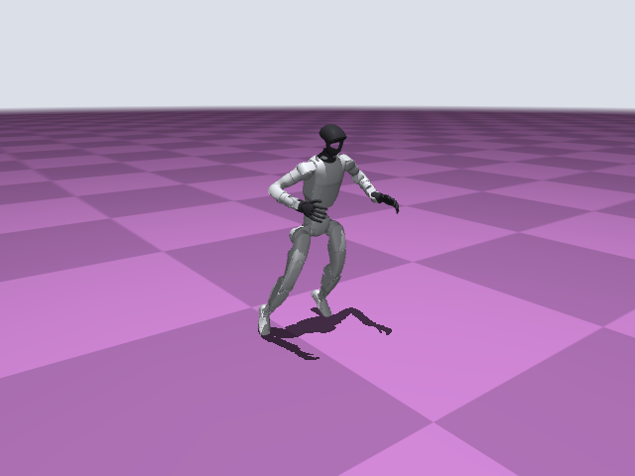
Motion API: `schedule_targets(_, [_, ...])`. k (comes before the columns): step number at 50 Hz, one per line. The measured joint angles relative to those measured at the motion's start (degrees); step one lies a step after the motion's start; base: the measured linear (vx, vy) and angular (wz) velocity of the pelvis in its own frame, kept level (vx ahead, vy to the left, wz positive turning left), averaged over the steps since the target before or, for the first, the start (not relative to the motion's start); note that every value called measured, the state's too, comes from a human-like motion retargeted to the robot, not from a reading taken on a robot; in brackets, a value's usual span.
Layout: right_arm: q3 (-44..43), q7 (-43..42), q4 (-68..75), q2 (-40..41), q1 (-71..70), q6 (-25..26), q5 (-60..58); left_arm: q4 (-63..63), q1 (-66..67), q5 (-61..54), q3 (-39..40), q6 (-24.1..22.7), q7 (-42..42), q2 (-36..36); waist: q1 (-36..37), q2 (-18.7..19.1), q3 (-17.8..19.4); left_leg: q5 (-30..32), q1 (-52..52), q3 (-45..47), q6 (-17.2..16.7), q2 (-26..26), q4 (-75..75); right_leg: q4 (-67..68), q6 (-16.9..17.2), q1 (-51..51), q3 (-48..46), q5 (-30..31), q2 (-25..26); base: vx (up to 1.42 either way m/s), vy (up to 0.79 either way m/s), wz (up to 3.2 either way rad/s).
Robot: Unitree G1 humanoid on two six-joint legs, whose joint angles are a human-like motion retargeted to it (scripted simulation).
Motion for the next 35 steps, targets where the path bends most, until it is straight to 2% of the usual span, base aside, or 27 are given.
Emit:
schedule_targets(1, [-0.22,1.39,2.47,0.97,2.49,0.32,-0.77,-0.09,1.95,0.33,0.71,0.28,-1.26,-0.63,-0.44,0.35,-1.02,5.29,2.37,-2.8,-1.73,-0.93,-2.69,-2.67,0.53,2.78,2.06,6.94,1.3,1.52,0.02,0.54])
schedule_targets(2, [-0.32,2.59,5.35,1.96,4.58,0.71,-1.65,0.01,3.73,0.8,1.44,0.58,-2.43,-1.06,-0.81,0.65,-1.71,8.26,3.95,-4.85,-2.85,-1.55,-3.88,-3.69,1.03,4.66,4.37,11.3,2.69,1.42,0.0,0.57])
schedule_targets(3, [-0.17,3.43,9.04,3.02,5.91,1.24,-2.77,0.49,5.17,1.54,2.24,0.92,-3.43,-1.1,-1.03,0.84,-1.74,6.58,3.94,-5.43,-2.73,-1.56,-2.05,-1.41,1.48,4.75,7.2,10.53,4.22,1.34,-0.02,0.44])
schedule_targets(5, [0.38,2.58,16.97,4.96,6.82,1.9,-6.15,2.26,7.63,2.64,4.21,0.73,-4.3,-0.09,-0.9,0.48,-1.02,0.75,1.26,-2.97,-2.53,-0.34,4.18,6.67,3.45,1.6,9.66,5.93,5.71,1.21,-0.03,0.14])
schedule_targets(7, [1.95,0.47,26.27,4.97,4.06,4.71,-12.27,6.6,8.19,1.25,6.09,1.61,-4.02,-0.99,-0.14,1.23,1.71,-0.87,1.06,1.38,-0.6,1.06,2.38,6.89,0.37,-0.41,8.31,4.3,5.18,1.04,-0.02,-0.3])
schedule_targets(8, [2.66,-0.78,30.73,4.91,2.58,5.65,-15.08,9.14,8.56,0.24,6.97,1.7,-3.93,-1.18,0.16,1.24,3.02,-2.34,0.73,3.64,-0.5,1.57,1.36,6.17,0.59,-1.38,6.72,2.71,4.25,1.01,0.0,-0.31])
schedule_targets(10, [3.99,-2.29,38.85,4.75,-0.18,7.06,-19.53,14.61,9.25,-1.99,8.3,1.81,-4.24,-1.36,0.45,1.11,5.21,-5.56,0.16,7.19,-0.98,1.82,-2.74,1.66,2.76,-2.66,3.67,-1.84,2.66,1.01,0.02,-0.19])
schedule_targets(13, [5.64,-1.8,47.44,4.64,-2.9,7.47,-21.23,22.74,10.32,-2.39,8.52,1.98,-5.67,-0.68,0.11,0.99,7.68,-9.04,-0.77,10.21,-2.91,0.72,-11.41,-8.79,8.01,-4.02,0.82,-5.95,1.28,1.04,0.04,0.03])
schedule_targets(15, [6.51,-0.89,50.51,4.38,-3.29,7.28,-20.3,27.46,11.07,-1.0,7.78,2.21,-6.82,0.21,-0.35,1.03,9.12,-13.47,-1.58,12.06,-3.95,-0.08,-16.53,-14.91,10.76,-5.27,0.37,-9.16,0.52,1.08,0.01,0.13])
schedule_targets(19, [8.86,2.05,49.45,2.34,-0.78,6.69,-19.73,33.2,12.3,2.21,6.06,3.13,-9.81,2.87,0.14,2.29,11.04,-26.64,-4.64,14.34,-8.03,3.13,-21.74,-20.76,10.9,-8.99,-0.88,-20.9,3.21,1.09,-0.15,-0.03])
schedule_targets(20, [9.71,2.91,48.37,1.52,0.0,6.38,-19.99,33.92,12.44,3.17,5.75,3.28,-10.61,3.53,0.4,2.35,11.63,-29.0,-5.3,13.6,-8.75,3.36,-21.97,-20.54,10.9,-9.67,-1.19,-22.59,3.28,1.11,0.02,-0.14])
schedule_targets(21, [11.44,3.17,47.94,0.83,-0.06,6.06,-20.05,34.51,12.31,4.78,5.56,3.51,-11.21,3.83,0.6,2.03,12.87,-28.35,-4.95,11.01,-7.87,2.02,-21.54,-19.41,10.9,-9.29,-0.09,-20.49,2.05,1.1,0.17,-0.19])
schedule_targets(22, [13.56,3.23,48.16,0.28,-0.77,5.98,-19.92,35.38,11.78,6.16,5.4,3.98,-11.69,3.84,0.73,1.64,14.53,-26.61,-4.75,8.06,-5.94,0.46,-19.96,-16.78,9.9,-9.3,1.86,-18.03,0.64,1.05,0.33,-0.26])
schedule_targets(23, [16.44,2.88,49.68,0.01,-2.82,6.37,-19.4,36.83,10.43,7.07,5.32,4.94,-11.94,3.28,0.75,1.15,17.02,-22.71,-4.84,4.38,-1.89,-1.55,-16.09,-11.16,6.9,-10.12,5.53,-14.83,-1.12,0.96,0.3,-0.38])
schedule_targets(25, [22.75,2.39,57.25,2.22,-10.12,9.09,-19.05,42.37,5.9,5.68,5.51,7.92,-12.19,0.63,1.08,0.21,23.39,-20.66,-9.96,-1.29,4.02,-2.31,6.07,15.93,0.7,-18.0,13.51,-18.11,-1.64,0.86,0.15,-0.49])
schedule_targets(27, [26.06,-1.34,68.49,8.79,-17.17,13.34,-18.95,50.8,1.09,1.88,5.31,10.25,-11.44,-4.82,0.77,-0.74,25.02,-27.79,-15.35,-3.08,1.64,-1.2,27.03,36.14,2.37,-23.04,16.47,-26.69,-2.23,0.88,0.06,-0.14])
schedule_targets(28, [25.55,-4.74,72.89,12.36,-19.94,14.79,-18.56,55.0,-1.48,1.46,5.38,11.35,-10.38,-8.14,0.41,-0.87,25.02,-31.8,-15.42,-3.35,0.96,-0.42,32.31,40.11,1.41,-22.09,16.23,-31.19,-2.71,0.86,0.06,0.05])
schedule_targets(30, [24.39,-11.02,75.09,17.2,-23.52,15.16,-16.62,59.47,-5.89,1.9,3.96,12.66,-7.2,-13.78,0.09,-0.78,25.02,-37.11,-13.01,-3.5,3.62,0.17,36.86,43.11,-2.84,-18.54,15.54,-37.0,-3.17,0.76,0.07,0.01])
schedule_targets(32, [25.64,-13.16,68.62,18.07,-23.71,12.35,-18.59,56.5,-6.71,7.33,0.5,11.45,-5.06,-16.55,0.08,-0.71,23.6,-37.49,-10.47,-3.05,5.03,0.43,36.51,42.04,-3.94,-15.64,14.72,-37.39,-3.35,0.61,0.08,-0.14])
schedule_targets(35, [30.64,-10.97,58.68,14.82,-24.03,9.01,-32.31,50.07,-5.95,21.93,-4.65,8.71,-5.59,-16.5,0.18,-1.13,20.5,-35.25,-4.99,-1.14,4.28,1.06,29.28,34.57,-2.26,-10.48,12.78,-34.64,-3.25,0.5,0.07,-0.28])
